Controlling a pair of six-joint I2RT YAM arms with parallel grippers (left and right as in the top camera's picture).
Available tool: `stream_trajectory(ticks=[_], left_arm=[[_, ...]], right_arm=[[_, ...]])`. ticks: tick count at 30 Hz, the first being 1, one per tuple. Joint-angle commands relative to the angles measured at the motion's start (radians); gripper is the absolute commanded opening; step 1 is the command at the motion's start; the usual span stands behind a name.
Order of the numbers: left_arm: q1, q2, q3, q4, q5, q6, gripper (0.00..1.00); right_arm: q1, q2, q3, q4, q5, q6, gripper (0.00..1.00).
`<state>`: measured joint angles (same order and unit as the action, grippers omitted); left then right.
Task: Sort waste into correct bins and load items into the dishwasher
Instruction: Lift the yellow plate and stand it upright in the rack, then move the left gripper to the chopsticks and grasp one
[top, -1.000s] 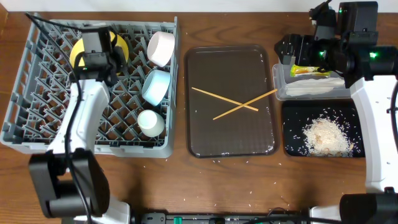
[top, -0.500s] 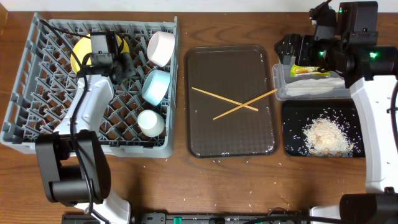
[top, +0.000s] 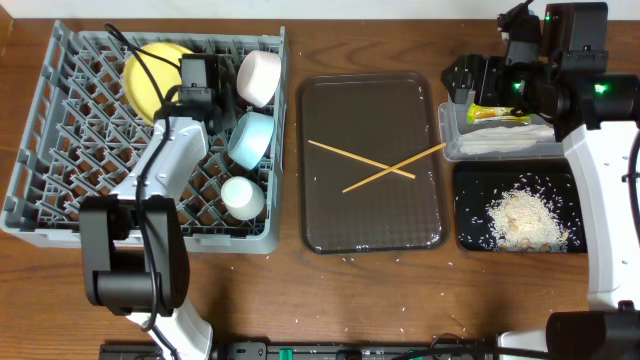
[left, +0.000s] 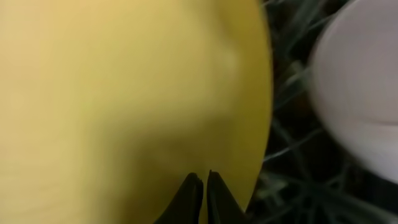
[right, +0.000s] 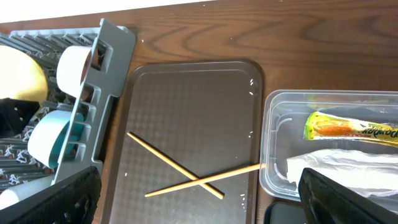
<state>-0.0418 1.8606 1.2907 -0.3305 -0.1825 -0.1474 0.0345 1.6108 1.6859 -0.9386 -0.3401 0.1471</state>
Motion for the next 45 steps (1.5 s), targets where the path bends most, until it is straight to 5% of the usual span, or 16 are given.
stream_trajectory(ticks=[1,13,17,20,24,27,34,39,45], left_arm=[[-0.004,0.028,-0.011,-0.021,-0.205,-0.008,0.08],[-0.039,-0.06,0.01,-0.032,-0.274,-0.004,0.09],[-0.094,-0.166,0.01,-0.033,-0.26,-0.004,0.26],[-0.154,-0.237,0.01,-0.06,-0.157,-0.004,0.38],[-0.275,-0.26,0.008,-0.138,0.158,-0.101,0.41],[-0.36,-0.227,-0.006,-0.152,0.252,-0.176,0.41],[-0.598,-0.089,-0.008,-0.13,0.265,0.058,0.55],[-0.687,-0.024,-0.008,-0.077,0.26,0.257,0.66],[-0.703,0.013,0.001,-0.057,0.217,0.414,0.67]], right_arm=[[-0.007,-0.009,0.002,0.0,0.0,-0.014,0.99],[-0.007,-0.009,0.002,0.0,0.0,-0.014,0.99],[-0.007,-0.009,0.002,0.0,0.0,-0.014,0.99],[-0.007,-0.009,0.002,0.0,0.0,-0.014,0.99],[-0.007,-0.009,0.002,0.0,0.0,-0.014,0.99],[-0.007,-0.009,0.002,0.0,0.0,-0.014,0.99],[-0.007,-0.009,0.002,0.0,0.0,-0.014,0.99],[-0.007,-0.009,0.002,0.0,0.0,-0.014,0.99],[-0.007,-0.009,0.002,0.0,0.0,-0.014,0.99]])
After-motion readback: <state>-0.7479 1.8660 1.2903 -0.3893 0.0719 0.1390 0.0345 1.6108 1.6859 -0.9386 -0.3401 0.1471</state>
